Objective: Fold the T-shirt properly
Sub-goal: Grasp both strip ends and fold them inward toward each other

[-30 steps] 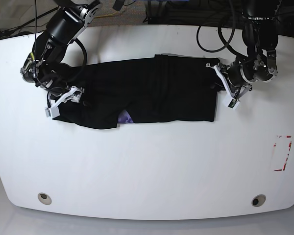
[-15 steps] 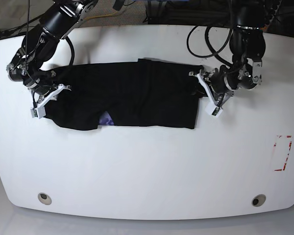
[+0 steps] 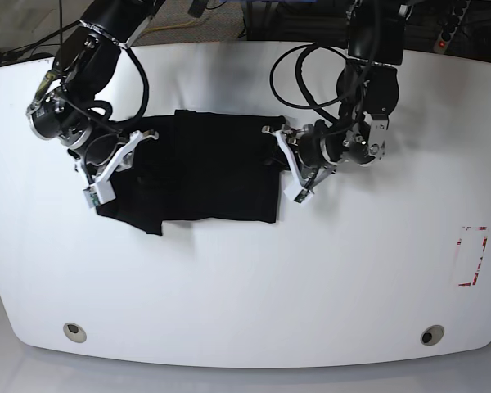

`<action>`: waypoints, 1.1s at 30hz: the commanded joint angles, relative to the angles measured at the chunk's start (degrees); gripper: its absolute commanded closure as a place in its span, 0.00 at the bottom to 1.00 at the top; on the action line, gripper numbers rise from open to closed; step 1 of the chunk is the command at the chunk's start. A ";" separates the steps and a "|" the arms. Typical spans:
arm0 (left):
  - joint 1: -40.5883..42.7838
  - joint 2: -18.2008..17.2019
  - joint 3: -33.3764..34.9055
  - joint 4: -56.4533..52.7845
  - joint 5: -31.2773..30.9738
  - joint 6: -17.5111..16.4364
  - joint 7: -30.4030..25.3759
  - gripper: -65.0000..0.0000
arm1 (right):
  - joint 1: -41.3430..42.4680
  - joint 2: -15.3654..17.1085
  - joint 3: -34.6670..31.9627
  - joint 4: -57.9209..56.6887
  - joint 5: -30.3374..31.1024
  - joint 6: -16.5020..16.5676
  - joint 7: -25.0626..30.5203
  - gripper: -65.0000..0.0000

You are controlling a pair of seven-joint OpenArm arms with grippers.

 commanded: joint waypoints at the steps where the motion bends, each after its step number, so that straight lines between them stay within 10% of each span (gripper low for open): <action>1: 0.28 1.65 1.52 0.08 4.30 0.33 1.10 0.71 | 0.74 -2.33 -3.32 0.14 0.38 0.32 1.42 1.00; 12: 0.37 3.24 1.43 0.17 4.30 0.33 1.10 0.71 | 2.06 -6.99 -12.99 -7.07 -10.96 0.32 8.81 0.99; 19: 0.37 3.24 1.34 0.17 4.03 0.33 1.01 0.71 | 3.37 -7.25 -17.47 -9.09 -17.03 0.32 10.13 0.30; 22: 0.37 3.24 1.34 0.26 3.86 0.33 1.01 0.71 | 3.46 -6.37 -20.20 -6.81 -17.47 0.32 10.13 0.16; 33: 0.28 3.06 1.25 0.35 3.86 0.24 -5.05 0.71 | -0.76 -1.45 -25.56 2.77 -17.38 0.32 9.95 0.16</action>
